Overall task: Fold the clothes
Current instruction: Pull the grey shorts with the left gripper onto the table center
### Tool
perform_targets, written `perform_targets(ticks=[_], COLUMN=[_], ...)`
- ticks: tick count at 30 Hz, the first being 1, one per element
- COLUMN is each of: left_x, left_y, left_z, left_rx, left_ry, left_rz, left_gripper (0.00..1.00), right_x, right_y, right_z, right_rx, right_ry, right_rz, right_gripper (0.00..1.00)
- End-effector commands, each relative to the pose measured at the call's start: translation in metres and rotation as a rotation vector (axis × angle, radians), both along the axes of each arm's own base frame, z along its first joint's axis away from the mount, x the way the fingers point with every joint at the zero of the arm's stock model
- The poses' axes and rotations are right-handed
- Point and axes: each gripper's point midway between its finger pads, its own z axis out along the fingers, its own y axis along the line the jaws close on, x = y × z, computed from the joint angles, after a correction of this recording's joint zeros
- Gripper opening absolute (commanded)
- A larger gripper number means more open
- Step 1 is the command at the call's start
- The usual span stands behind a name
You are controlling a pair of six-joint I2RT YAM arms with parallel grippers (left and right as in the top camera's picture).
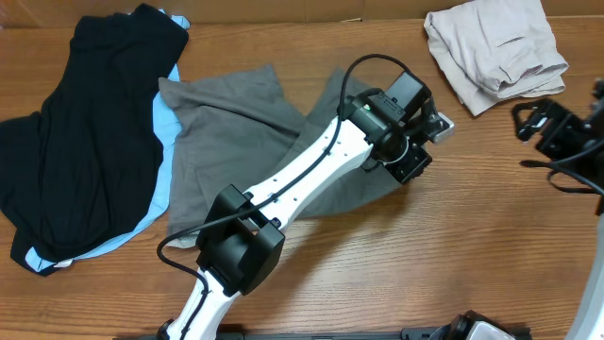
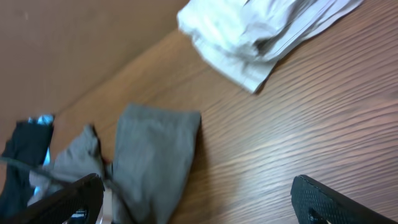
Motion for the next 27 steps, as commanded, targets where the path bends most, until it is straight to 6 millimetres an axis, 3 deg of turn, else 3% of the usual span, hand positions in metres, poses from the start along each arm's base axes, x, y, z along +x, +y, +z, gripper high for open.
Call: perform_targets(ticks=[1, 7, 8, 9, 12, 13, 14, 17, 19, 21, 23, 25, 27], left_x=[-0.021, -0.035, -0.036, -0.037, -0.033, -0.028, -0.021, 0.014, 0.043, 0.081, 0.114, 0.136, 0.151], left_y=[-0.021, -0.035, -0.036, -0.036, -0.035, -0.033, -0.03, -0.007, 0.022, 0.069, 0.128, 0.183, 0.227], left_z=[0.017, 0.023, 0.023, 0.023, 0.029, 0.036, 0.046, 0.103, 0.151, 0.194, 0.231, 0.254, 0.261], left_rx=[-0.084, -0.124, -0.124, -0.124, -0.134, -0.142, -0.154, -0.213, -0.258, -0.266, -0.284, -0.306, -0.306], left_ry=[0.045, 0.069, 0.068, 0.069, 0.06, 0.052, 0.044, -0.02, -0.088, -0.155, -0.197, -0.227, -0.24], left_rz=[-0.06, -0.087, -0.09, -0.091, -0.086, -0.076, -0.059, 0.014, 0.089, 0.263, 0.458, 0.586, 0.676], left_gripper=[0.05, 0.04, 0.09, 0.26, 0.93, 1.0, 1.0, 1.0, 1.0, 1.0, 1.0, 1.0, 1.0], right_x=[0.0, -0.004, -0.004, -0.004, -0.003, -0.003, -0.003, -0.002, -0.002, -0.001, 0.0, 0.004, 0.01], right_y=[-0.017, -0.031, -0.032, -0.032, -0.033, -0.033, -0.034, -0.033, -0.033, -0.03, -0.026, -0.016, 0.0], right_z=[0.029, 0.048, 0.049, 0.051, 0.052, 0.053, 0.054, 0.055, 0.055, 0.055, 0.055, 0.054, 0.05], right_rx=[-0.027, -0.018, -0.018, -0.019, -0.025, -0.027, -0.029, -0.03, -0.03, -0.022, -0.024, -0.025, -0.041], right_ry=[-0.077, -0.132, -0.136, -0.139, -0.146, -0.149, -0.152, -0.16, -0.159, -0.163, -0.163, -0.16, -0.155], right_rz=[-0.031, -0.062, -0.063, -0.063, -0.063, -0.063, -0.062, -0.059, -0.059, -0.046, -0.029, 0.006, 0.076], right_gripper=[1.0, 1.0, 1.0, 1.0, 1.0, 1.0, 1.0, 1.0, 1.0, 1.0, 1.0, 1.0, 1.0])
